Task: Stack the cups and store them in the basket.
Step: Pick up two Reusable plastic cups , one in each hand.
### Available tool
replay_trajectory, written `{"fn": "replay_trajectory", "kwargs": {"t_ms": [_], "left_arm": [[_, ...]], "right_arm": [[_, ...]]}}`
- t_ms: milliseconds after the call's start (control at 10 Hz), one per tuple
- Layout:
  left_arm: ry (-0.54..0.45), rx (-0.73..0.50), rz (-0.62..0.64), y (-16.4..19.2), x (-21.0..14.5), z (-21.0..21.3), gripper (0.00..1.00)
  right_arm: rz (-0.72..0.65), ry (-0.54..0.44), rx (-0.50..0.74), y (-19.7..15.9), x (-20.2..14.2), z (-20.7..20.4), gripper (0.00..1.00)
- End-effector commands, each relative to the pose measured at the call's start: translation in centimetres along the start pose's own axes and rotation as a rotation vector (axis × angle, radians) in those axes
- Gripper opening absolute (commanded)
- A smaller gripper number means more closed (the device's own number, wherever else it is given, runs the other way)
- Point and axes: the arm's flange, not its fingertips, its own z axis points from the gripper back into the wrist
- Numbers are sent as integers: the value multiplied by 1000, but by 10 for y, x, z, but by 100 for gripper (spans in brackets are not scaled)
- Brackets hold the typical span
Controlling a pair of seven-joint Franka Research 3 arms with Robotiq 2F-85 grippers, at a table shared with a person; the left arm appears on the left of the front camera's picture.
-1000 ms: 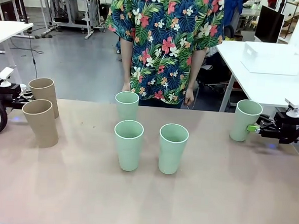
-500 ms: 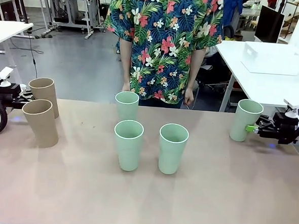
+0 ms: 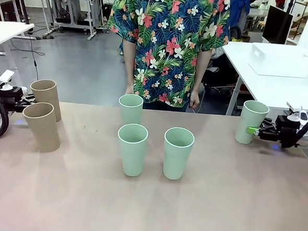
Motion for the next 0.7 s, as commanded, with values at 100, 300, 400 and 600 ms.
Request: {"fn": "replay_trajectory", "kwargs": {"t_ms": [100, 300, 400, 600], "left_arm": [[-24, 16, -22, -1, -5, -12, 100], [-36, 17, -22, 0, -6, -14, 100], [-39, 15, -19, 0, -7, -15, 100], [-43, 14, -18, 0, -9, -19, 100]], "right_arm": [[-6, -10, -22, 0, 2, -9, 100], [-15, -14, -16, -2, 5, -10, 100], [-16, -12, -15, -4, 6, -12, 100], [-21, -14, -10, -6, 8, -14, 100]]}}
